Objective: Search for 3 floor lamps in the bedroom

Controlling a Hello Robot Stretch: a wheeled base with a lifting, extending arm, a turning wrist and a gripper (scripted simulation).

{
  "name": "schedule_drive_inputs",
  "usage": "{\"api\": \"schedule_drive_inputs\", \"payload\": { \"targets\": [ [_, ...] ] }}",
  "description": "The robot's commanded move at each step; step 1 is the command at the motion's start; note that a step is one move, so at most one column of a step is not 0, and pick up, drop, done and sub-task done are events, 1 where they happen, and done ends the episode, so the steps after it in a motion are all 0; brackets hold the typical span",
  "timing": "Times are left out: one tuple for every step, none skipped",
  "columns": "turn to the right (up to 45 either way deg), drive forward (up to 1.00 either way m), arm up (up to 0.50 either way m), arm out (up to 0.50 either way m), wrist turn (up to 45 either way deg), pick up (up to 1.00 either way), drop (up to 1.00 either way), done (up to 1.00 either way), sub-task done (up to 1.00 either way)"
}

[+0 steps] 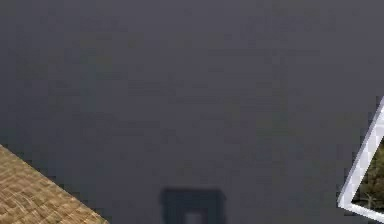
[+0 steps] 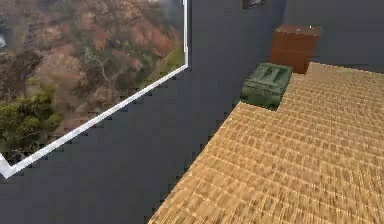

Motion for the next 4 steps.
{"api": "schedule_drive_inputs", "payload": {
  "targets": [
    [-45.0,0.0,0.0,0.0,0.0,0.0,0.0,0.0,0.0],
    [-42.0,0.0,0.0,0.0,0.0,0.0,0.0,0.0,0.0],
    [0.0,1.0,0.0,0.0,0.0,0.0,0.0,0.0,0.0],
    [0.0,1.0,0.0,0.0,0.0,0.0,0.0,0.0,0.0]
  ]
}}
